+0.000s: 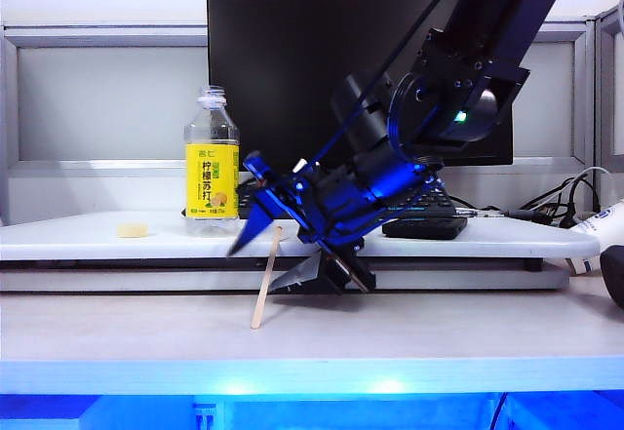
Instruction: Grab a stick from the table and stick it in a plastic bottle.
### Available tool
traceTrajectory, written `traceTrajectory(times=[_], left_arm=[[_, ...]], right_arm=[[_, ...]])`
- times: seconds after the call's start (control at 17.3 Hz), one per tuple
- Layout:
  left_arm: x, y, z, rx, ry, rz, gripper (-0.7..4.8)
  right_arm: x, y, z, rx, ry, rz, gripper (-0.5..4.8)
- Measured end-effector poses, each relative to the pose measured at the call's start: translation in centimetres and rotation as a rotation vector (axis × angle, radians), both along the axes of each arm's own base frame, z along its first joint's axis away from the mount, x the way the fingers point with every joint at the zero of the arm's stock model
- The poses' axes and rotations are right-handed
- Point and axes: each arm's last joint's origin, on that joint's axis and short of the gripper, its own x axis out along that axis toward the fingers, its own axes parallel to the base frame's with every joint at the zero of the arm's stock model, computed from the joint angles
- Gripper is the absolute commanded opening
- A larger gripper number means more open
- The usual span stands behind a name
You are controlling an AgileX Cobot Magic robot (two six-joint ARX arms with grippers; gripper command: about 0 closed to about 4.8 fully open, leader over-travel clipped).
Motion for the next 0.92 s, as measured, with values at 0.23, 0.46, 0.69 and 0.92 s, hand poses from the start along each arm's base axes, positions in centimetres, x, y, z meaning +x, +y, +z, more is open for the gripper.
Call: traceTrajectory(times=[0.23, 0.46, 0.69, 0.92], left_arm=[[0.0, 0.0, 0.0, 0.0, 0.0, 0.0, -0.06], [0.0, 0.0, 0.0, 0.0, 0.0, 0.0, -0.06], [0.0, 0.0, 0.0, 0.0, 0.0, 0.0, -0.06], [0.0, 0.0, 0.0, 0.0, -0.001, 0.001, -0.06]], right_arm=[[0.0, -0.1, -0.2, -0.044, -0.019, -0.019, -0.05], [-0.4, -0.4, 3.2, -0.03, -0.123, 0.016, -0.05], [-1.1, -0.9, 8.3, 0.018, -0.284, 0.009, -0.05], [-1.4, -1.1, 11.1, 0.052, -0.384, -0.001, -0.05]])
